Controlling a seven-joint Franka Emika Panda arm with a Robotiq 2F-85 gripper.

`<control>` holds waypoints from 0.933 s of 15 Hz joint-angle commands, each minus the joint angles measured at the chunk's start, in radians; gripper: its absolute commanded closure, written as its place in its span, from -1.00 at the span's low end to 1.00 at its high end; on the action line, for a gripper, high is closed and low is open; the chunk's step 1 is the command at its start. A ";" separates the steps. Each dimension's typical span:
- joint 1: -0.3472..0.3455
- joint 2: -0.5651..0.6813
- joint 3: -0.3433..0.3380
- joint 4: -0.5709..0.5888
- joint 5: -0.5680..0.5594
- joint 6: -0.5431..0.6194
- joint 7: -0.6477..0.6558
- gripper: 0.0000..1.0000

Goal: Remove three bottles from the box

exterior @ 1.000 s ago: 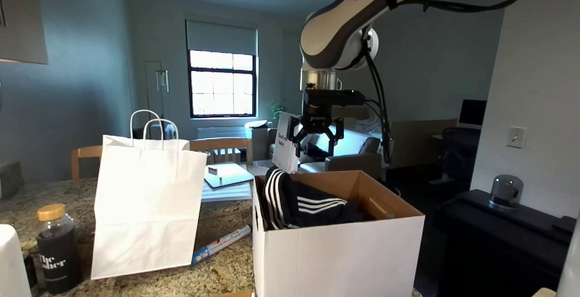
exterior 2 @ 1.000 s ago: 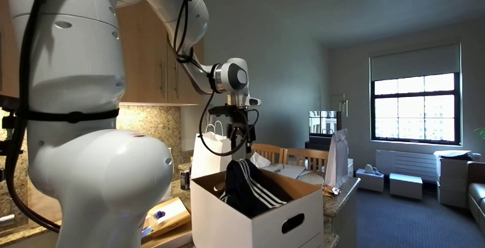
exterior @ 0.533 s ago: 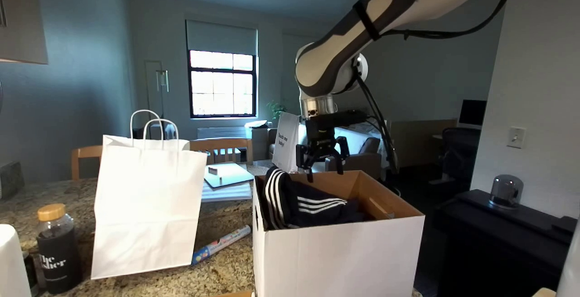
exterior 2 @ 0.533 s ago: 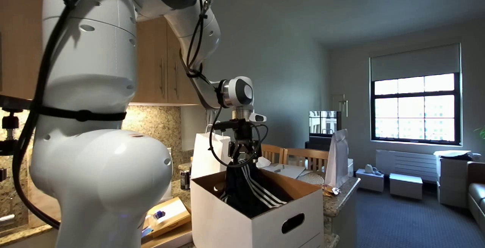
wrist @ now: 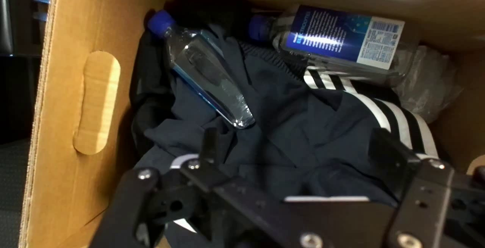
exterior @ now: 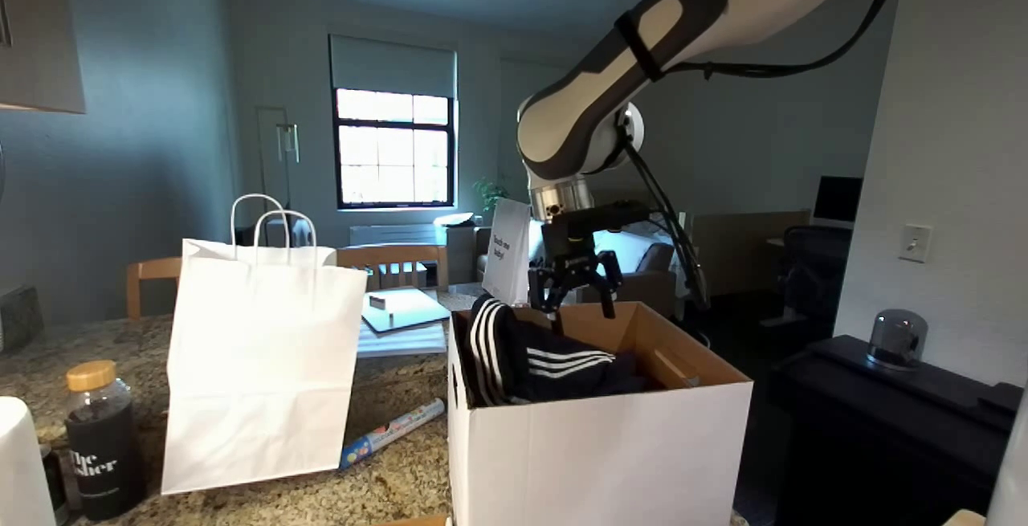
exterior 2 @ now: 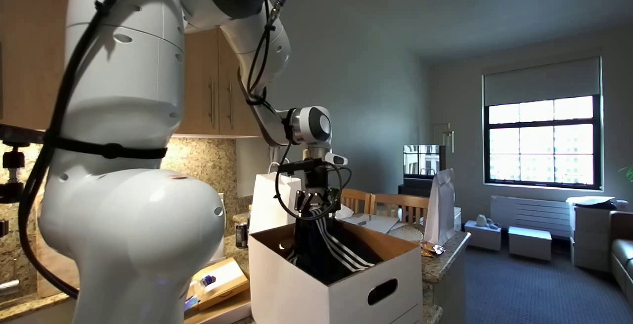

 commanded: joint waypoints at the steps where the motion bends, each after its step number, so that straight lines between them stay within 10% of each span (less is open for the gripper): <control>1: -0.014 0.007 -0.010 0.071 0.020 -0.050 0.023 -1.00; 14: -0.043 -0.047 -0.056 0.119 0.200 0.000 0.081 -1.00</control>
